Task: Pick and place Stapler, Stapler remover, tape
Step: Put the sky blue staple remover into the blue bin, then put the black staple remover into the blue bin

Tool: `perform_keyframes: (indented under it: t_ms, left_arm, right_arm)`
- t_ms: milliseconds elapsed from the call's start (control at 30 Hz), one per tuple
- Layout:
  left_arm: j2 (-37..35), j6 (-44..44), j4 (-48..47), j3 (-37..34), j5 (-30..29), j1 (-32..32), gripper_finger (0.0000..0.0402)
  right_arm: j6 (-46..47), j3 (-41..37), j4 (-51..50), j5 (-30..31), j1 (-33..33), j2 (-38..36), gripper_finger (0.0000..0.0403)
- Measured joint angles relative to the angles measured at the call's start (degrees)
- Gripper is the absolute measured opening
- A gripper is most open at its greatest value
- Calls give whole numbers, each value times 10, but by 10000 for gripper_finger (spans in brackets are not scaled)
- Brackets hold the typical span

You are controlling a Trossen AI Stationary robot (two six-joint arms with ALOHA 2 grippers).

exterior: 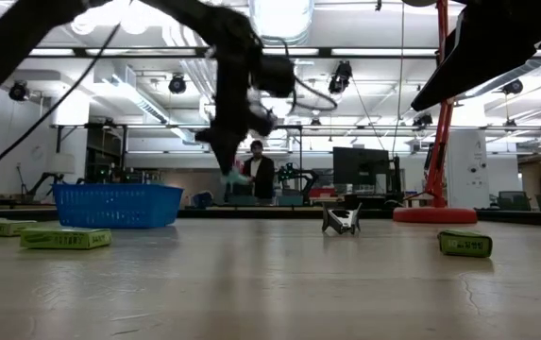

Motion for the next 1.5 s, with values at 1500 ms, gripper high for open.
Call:
perform_keyframes:
  t_ms: [1500]
  left_arm:
    - [-270,-354,-22,-337,180,-85,96]
  right_arm:
    - [0,0,0,4,-1,0,219]
